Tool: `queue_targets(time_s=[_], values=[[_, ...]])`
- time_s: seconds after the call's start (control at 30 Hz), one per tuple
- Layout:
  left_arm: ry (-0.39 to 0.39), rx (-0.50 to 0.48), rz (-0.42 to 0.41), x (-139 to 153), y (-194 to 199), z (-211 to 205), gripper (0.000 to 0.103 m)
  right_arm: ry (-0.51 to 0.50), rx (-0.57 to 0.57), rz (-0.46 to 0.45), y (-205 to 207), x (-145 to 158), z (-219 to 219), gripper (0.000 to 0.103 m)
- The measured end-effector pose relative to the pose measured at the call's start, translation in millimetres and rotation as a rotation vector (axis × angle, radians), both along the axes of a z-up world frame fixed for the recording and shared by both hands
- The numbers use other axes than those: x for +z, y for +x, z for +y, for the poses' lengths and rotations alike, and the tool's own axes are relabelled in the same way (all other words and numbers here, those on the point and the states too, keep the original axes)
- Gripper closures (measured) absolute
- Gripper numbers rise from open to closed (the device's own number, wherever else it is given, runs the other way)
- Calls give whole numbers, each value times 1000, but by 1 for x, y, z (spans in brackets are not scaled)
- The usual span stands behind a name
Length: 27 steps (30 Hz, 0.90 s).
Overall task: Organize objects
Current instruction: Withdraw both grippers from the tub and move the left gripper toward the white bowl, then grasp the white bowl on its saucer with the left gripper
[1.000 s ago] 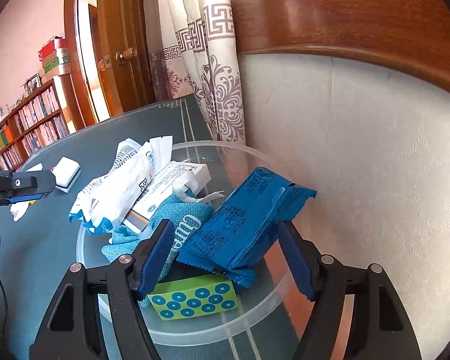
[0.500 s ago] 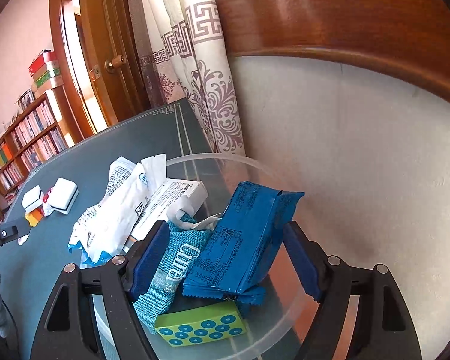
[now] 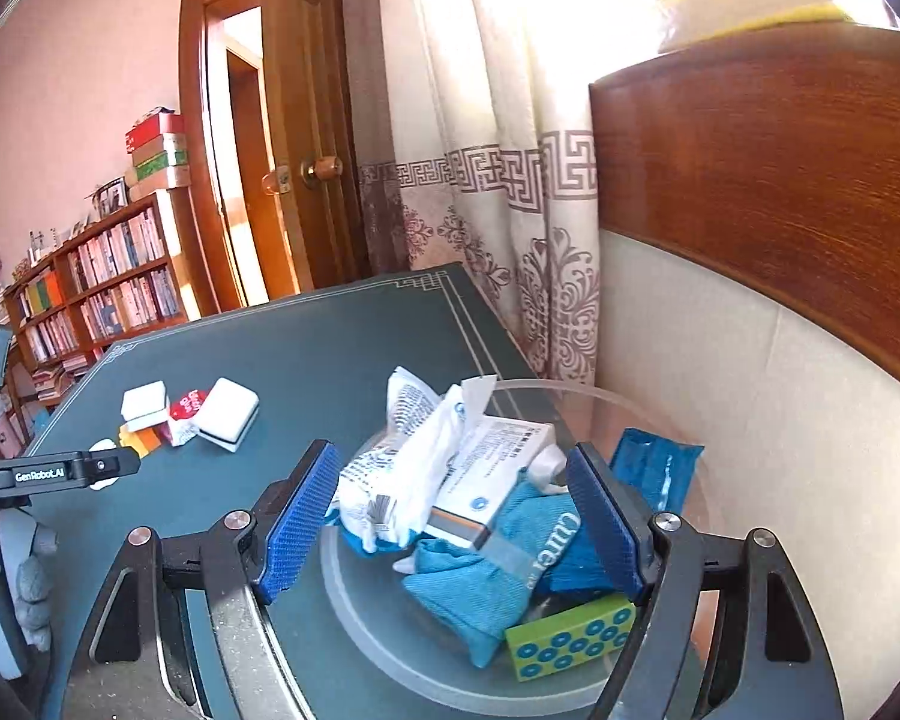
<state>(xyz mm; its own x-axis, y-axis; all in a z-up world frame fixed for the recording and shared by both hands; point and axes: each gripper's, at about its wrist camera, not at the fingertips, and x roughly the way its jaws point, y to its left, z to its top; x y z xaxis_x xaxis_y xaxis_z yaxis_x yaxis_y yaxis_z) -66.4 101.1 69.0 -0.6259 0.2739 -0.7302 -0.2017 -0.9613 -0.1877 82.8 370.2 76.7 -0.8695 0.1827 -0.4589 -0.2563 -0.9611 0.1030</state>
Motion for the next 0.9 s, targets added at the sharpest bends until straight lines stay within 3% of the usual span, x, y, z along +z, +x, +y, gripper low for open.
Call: queue_targets(time_s=[0.4, 0.77, 0.83, 0.9], values=[[-42, 179, -16, -16, -24, -67, 0, 2, 141, -17, -12, 1, -59, 24], [-119, 256, -15, -35, -52, -85, 0, 0, 245, -78, -27, -13, -93, 24], [-130, 268, -17, -37, -57, -86, 1, 0, 259, -89, -30, -16, -97, 24], [-152, 273, -21, -40, -61, -86, 9, -2, 269, -101, -35, -19, -101, 24]])
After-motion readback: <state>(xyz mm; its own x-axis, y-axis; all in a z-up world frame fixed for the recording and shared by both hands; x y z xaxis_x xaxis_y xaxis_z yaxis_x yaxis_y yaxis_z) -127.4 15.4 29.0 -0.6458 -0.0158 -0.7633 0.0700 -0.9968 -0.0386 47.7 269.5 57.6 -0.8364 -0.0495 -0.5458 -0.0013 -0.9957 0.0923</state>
